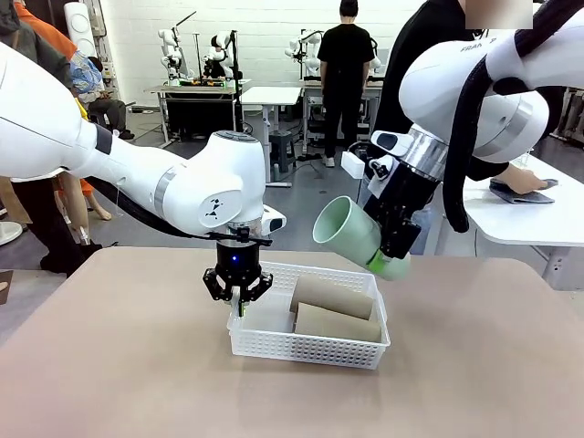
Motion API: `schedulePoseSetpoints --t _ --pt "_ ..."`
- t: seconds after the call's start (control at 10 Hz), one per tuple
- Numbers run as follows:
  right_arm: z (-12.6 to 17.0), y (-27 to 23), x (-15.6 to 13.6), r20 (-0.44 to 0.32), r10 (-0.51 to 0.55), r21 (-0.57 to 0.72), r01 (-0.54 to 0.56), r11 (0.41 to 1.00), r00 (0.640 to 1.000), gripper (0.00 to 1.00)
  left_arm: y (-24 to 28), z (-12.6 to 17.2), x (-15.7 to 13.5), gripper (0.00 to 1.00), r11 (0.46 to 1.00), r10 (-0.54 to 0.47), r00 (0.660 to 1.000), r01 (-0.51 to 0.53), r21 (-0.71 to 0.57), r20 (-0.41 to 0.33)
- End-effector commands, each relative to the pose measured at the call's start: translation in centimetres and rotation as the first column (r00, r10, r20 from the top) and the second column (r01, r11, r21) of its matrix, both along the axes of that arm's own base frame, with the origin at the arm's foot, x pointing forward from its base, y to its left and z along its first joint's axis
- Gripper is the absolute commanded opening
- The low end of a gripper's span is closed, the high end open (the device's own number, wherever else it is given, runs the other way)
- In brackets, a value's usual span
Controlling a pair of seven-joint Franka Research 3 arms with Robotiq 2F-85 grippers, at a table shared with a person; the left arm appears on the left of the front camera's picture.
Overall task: Clean and organize the cups into the basket.
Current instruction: Pick up the Reusable plastic cup from the right side of the table and stack it inside the Organizing basket in the center of the table.
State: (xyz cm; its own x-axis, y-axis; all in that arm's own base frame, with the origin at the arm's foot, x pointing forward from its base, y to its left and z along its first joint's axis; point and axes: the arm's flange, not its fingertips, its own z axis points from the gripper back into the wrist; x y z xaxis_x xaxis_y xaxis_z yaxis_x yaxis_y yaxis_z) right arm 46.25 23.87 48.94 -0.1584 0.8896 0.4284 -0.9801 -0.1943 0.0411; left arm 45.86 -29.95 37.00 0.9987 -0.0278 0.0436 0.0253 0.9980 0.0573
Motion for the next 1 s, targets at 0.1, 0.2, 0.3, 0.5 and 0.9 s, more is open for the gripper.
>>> schedulePoseSetpoints --t 0.1,0.2,0.3,0.5,0.9 --pt "0.3 0.3 -1.3 -0.001 0.031 -0.012 -0.031 0.999 1.0 0.81 -0.1 0.3 0.0 0.0 1.0 0.004 1.0 -0.004 0.002 0.007" --pt "0.3 0.3 -1.3 -0.001 0.031 -0.012 -0.031 0.999 1.0 0.81 -0.1 0.3 0.0 0.0 1.0 0.004 1.0 -0.004 0.002 0.007" --pt "0.3 0.5 -0.5 -0.001 0.015 -0.001 -0.015 1.0 1.0 0.81 -0.1 0.3 0.0 0.0 1.0 0.004 1.0 -0.004 0.002 0.007" --pt "-0.9 1.4 -0.5 -0.06 -0.182 -0.158 0.171 0.973 0.981 0.81 -0.1 0.3 0.0 0.0 1.0 0.004 1.0 -0.004 0.002 0.007" --pt "-4.9 5.0 0.6 -0.091 -0.209 -0.289 0.175 0.941 0.974 0.81 -0.1 0.3 0.0 0.0 1.0 0.004 1.0 -0.004 0.002 0.007"
